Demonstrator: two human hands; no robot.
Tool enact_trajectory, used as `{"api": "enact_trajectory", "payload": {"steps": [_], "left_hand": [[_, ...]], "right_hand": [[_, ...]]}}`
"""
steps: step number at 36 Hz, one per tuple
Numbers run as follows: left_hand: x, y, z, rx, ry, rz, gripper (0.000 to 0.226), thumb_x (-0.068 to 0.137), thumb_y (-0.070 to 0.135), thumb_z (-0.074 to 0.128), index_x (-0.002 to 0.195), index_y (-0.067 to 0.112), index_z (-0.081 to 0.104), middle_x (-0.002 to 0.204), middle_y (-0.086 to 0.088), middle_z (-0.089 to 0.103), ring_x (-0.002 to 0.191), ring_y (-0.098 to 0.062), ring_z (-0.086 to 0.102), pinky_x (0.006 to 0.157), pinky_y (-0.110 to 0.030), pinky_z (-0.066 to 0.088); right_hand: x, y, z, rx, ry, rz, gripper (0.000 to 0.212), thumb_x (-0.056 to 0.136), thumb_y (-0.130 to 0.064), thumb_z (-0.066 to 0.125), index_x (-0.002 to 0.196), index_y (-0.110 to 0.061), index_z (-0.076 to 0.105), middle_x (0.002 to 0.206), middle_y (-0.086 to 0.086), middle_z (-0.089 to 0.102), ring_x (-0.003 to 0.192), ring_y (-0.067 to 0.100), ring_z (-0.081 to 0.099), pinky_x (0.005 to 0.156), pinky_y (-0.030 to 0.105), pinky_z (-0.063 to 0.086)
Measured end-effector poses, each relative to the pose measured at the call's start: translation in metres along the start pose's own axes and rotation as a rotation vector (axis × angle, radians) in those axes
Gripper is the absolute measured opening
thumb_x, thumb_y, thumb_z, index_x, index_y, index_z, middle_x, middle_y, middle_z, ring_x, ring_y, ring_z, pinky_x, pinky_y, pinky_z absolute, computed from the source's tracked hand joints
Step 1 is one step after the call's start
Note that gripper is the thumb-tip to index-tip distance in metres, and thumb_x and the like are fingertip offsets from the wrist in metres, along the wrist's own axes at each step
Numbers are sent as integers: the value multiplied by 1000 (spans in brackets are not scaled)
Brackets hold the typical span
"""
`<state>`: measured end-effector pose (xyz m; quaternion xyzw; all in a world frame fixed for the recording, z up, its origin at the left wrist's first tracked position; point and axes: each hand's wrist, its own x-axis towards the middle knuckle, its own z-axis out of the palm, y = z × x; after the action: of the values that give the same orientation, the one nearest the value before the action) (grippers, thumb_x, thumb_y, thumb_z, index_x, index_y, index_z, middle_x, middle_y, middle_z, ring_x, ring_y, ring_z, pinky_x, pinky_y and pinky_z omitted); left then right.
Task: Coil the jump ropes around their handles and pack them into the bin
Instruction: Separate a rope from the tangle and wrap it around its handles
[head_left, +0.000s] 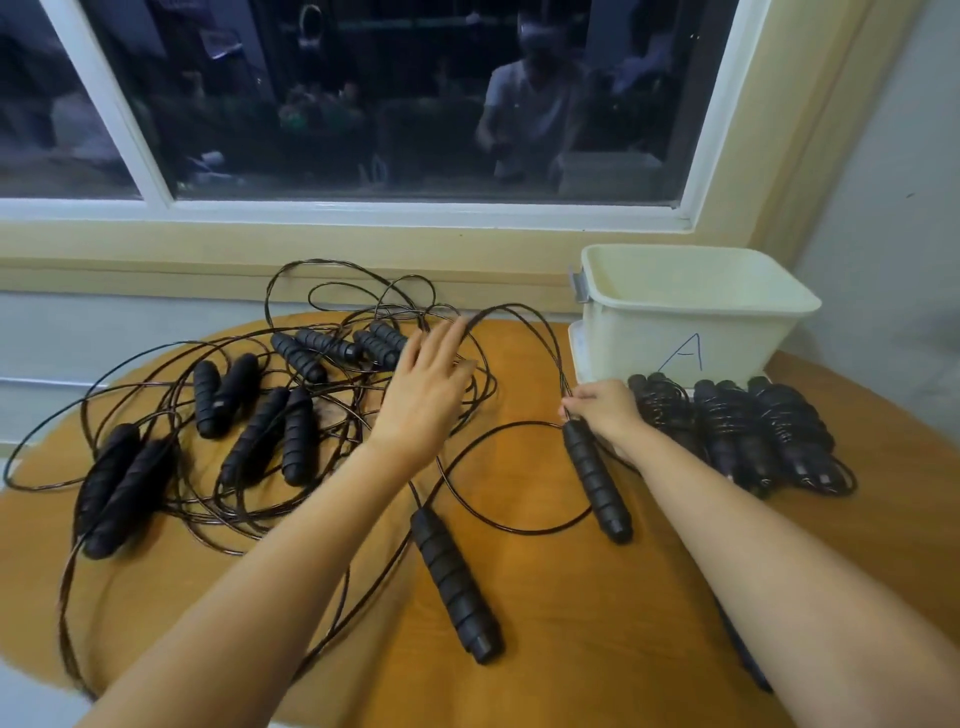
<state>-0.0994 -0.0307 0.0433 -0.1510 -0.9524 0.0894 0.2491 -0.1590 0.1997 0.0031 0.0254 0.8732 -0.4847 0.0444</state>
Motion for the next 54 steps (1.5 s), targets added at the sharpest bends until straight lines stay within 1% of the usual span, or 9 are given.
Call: {"api": "enact_trajectory", "payload": {"steps": [6,13,18,22,27,32,43,47,54], "left_hand": [[-10,26,15,106,-150,50,44,94,23,61,135,12,52,163,-18,-13,151,-34,-12,118,-55,-10],[-11,98,2,-491,-381,-150,38,101,31,48,138,20,50,138,-5,50,123,-24,50,98,-37,44],[1,155,12,-924,-503,-378,58,101,41,48,151,20,28,128,-16,59,106,-29,61,82,-33,49],[6,175,17,-899,-555,-408,63,96,56,48,150,27,34,141,-17,41,119,-33,53,99,-39,46],[4,175,7,-1001,-442,-471,51,86,27,69,132,21,48,123,-13,55,95,-21,53,76,-26,43],[-26,160,-21,-1233,-465,-509,85,82,10,73,149,24,24,106,-4,59,100,-25,61,79,-32,55],[-97,162,-32,-1050,-494,-453,51,96,38,56,143,21,45,114,4,60,99,-12,59,82,-25,53],[-109,180,-35,-732,-498,-353,97,76,85,45,150,24,32,139,0,47,128,-25,41,104,-46,41],[-111,191,-33,-586,-461,-345,93,85,49,63,156,18,12,151,-4,33,136,-26,31,111,-41,32]], "right_hand": [[-20,2,-20,-313,-71,-133,44,97,-9,60,139,0,52,140,17,55,132,30,50,109,32,35],[-88,17,-58,-751,155,-239,38,101,-29,52,139,-26,54,140,-1,56,124,22,53,93,39,50],[-138,43,-68,-954,131,69,64,93,-56,55,144,-22,37,141,8,43,128,29,44,91,37,49],[-158,63,-64,-858,9,154,72,91,-52,61,148,-22,27,146,8,38,127,29,48,91,37,47],[-158,70,-68,-602,48,146,71,89,-30,68,148,-24,28,133,6,52,110,28,59,77,34,48],[-153,67,-68,12,55,138,60,88,-16,73,139,-15,41,105,0,60,88,13,60,69,25,49],[-163,50,-16,-35,61,77,41,102,-26,52,137,-10,42,112,3,54,97,19,56,86,37,54],[-164,53,-18,-52,92,92,41,97,-30,61,128,-9,47,117,9,61,103,25,61,88,41,55],[-162,56,-40,-311,63,13,31,100,-27,56,124,-7,57,115,6,63,95,14,55,76,23,40]]}}
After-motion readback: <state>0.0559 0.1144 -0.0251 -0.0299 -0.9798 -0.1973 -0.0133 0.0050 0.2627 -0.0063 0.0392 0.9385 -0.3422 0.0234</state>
